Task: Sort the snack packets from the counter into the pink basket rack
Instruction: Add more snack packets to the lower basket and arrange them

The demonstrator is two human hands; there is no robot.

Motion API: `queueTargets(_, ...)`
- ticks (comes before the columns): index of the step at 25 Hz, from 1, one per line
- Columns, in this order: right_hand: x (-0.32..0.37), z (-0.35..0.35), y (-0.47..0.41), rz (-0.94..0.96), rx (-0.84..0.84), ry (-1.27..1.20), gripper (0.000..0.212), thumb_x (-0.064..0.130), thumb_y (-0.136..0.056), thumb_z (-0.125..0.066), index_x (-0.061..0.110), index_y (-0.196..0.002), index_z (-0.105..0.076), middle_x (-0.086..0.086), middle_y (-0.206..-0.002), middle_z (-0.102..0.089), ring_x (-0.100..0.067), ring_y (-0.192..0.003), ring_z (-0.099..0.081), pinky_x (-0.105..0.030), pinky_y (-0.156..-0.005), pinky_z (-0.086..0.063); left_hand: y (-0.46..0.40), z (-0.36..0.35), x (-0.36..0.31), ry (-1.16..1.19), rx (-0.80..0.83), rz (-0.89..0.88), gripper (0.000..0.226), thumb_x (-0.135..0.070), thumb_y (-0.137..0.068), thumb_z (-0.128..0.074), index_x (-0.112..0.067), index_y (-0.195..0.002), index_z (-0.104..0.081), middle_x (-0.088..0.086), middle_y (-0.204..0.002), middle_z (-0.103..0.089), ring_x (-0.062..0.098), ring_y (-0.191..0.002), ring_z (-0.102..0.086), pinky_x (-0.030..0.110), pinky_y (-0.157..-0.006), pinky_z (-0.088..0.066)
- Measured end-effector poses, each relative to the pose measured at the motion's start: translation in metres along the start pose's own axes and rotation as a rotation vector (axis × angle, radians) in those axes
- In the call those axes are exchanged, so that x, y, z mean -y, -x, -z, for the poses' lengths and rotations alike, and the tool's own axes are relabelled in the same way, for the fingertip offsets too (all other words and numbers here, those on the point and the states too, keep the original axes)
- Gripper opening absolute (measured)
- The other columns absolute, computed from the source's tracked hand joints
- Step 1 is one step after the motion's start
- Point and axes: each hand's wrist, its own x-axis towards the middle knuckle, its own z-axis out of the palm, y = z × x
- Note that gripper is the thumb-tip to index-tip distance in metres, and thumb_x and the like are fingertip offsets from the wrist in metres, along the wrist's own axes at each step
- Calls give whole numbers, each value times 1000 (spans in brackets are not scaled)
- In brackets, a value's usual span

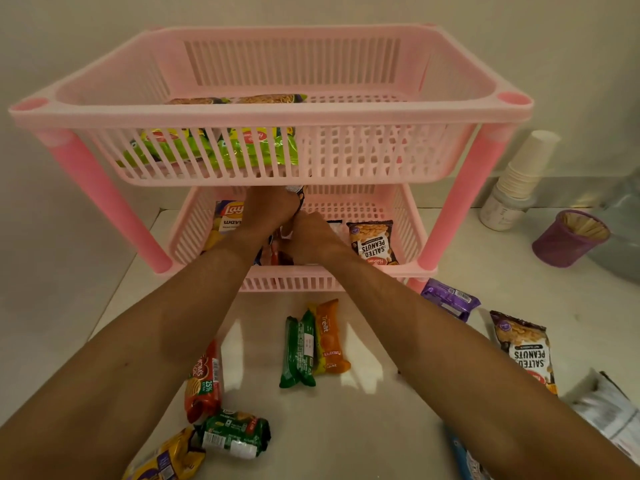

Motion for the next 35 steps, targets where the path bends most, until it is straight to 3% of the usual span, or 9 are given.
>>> queueTargets(5,-55,35,27,-160,-167,30,31,33,-92,-57,17,-117,-67,-9,-116,-66,-28,-109,-61,-36,-85,-51,-23,-36,-8,-77,60,-20,33,-19,-91,-55,-11,-123,-59,12,-125,-60,30,-119,-52,33,-97,-43)
queueTargets(10,-87,33,46,-234,-261,7,25,26,-92,-54,14,-102,-72,-7,-103,-71,-27,-90,-65,-27,-64,-41,-33,-74,-12,-107,173,11,45,-25,-91,-58,-11,-133,-50,14,-135,-53,32,-123,-49,41,-103,-42)
queueTargets(15,-87,24,46,-242,-395,8,25,32,-91,-55,14,-96,-71,-7,-96,-70,-27,-86,-64,-29,-63,-38,-33,-100,-7,-521,340,-38,45,-36,-91,-54,-10,-128,-53,16,-133,-51,34,-120,-49,44,-100,-43)
queueTargets(18,-87,26,45,-263,-372,-44,25,33,-91,-56,15,-98,-72,-7,-97,-70,-26,-83,-63,-28,-62,-38,-32,-103,5,-693,504,-62,68,-59,-93,-36,-19,-148,-30,13,-157,-19,37,-143,-15,49,-114,-17)
queueTargets(22,-94,35,41,-283,-372,-52,26,34,-90,-57,16,-102,-72,-7,-98,-71,-23,-79,-63,-28,-63,-41,-40,-115,3,-521,639,62,78,-66,-93,-21,-26,-152,11,2,-160,20,30,-145,21,54,-116,9)
queueTargets(26,-92,31,43,-300,-364,-44,25,33,-89,-56,17,-101,-71,-6,-99,-70,-20,-77,-57,-29,-64,-41,-35,-115,7,-486,602,89,79,-67,-93,-20,-26,-151,15,3,-159,22,30,-145,22,54,-116,11)
queueTargets(29,-90,27,40,-329,-239,13,28,33,-88,-54,18,-105,-71,-7,-104,-68,-26,-94,-62,-35,-75,-51,-30,-111,12,-454,601,114,82,-69,-91,-22,-25,-151,13,3,-160,21,29,-145,21,53,-117,9)
queueTargets(31,-92,28,40,-332,-158,59,30,33,-91,-51,18,-109,-69,-9,-109,-65,-29,-105,-58,-40,-86,-52,-28,-104,7,-429,590,95,81,-68,-92,-23,-25,-152,9,3,-160,18,28,-146,20,52,-117,7)
queueTargets(35,-90,29,39,-341,-82,95,31,35,-92,-51,15,-110,-67,-9,-113,-63,-29,-107,-57,-39,-87,-51,-18,-80,2,-415,660,-9,71,-59,-95,-35,-26,-153,-10,7,-162,3,32,-148,6,50,-119,-5)
